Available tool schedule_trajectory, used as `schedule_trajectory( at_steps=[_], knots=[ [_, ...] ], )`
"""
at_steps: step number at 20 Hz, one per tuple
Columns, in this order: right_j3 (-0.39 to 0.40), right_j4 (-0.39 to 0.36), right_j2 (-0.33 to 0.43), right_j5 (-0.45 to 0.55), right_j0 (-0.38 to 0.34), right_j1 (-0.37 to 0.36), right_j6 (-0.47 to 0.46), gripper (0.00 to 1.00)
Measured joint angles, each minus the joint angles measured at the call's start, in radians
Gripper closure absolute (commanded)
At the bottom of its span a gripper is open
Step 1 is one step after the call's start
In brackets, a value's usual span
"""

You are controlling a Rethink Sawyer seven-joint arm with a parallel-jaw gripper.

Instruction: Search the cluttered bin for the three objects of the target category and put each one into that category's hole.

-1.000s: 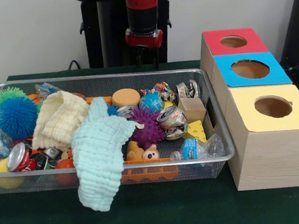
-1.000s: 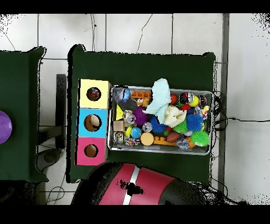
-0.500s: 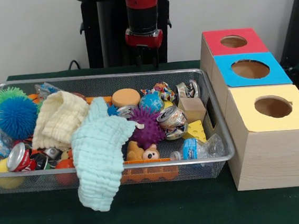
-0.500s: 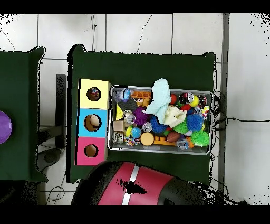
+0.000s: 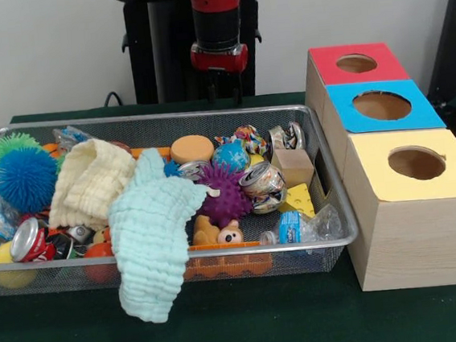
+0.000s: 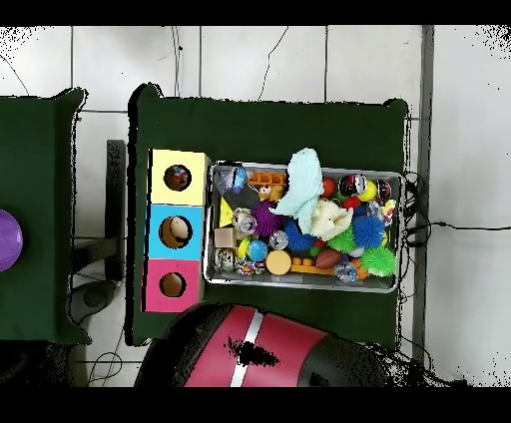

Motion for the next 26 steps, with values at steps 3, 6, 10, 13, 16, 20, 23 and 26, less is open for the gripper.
schedule_trajectory(
  at_steps=[3,6,10,13,16,20,23,26],
  knots=[
    [0.0,0.0,0.001,0.001,0.0,-0.015,0.0,0.0],
    [0.0,0.0,0.001,0.001,0.0,-0.032,0.0,0.0],
    [0.0,0.011,0.001,0.007,0.001,-0.05,0.0,0.0],
    [0.0,0.026,0.001,0.023,0.007,-0.071,0.0,0.0],
    [0.003,0.047,0.001,0.058,0.019,-0.109,0.0,0.0],
    [0.012,0.08,0.001,0.12,0.039,-0.168,0.0,0.0],
    [0.013,0.091,0.001,0.149,0.047,-0.199,0.0,0.0],
    [0.013,0.093,0.001,0.158,0.047,-0.218,0.0,0.0]
  ],
)
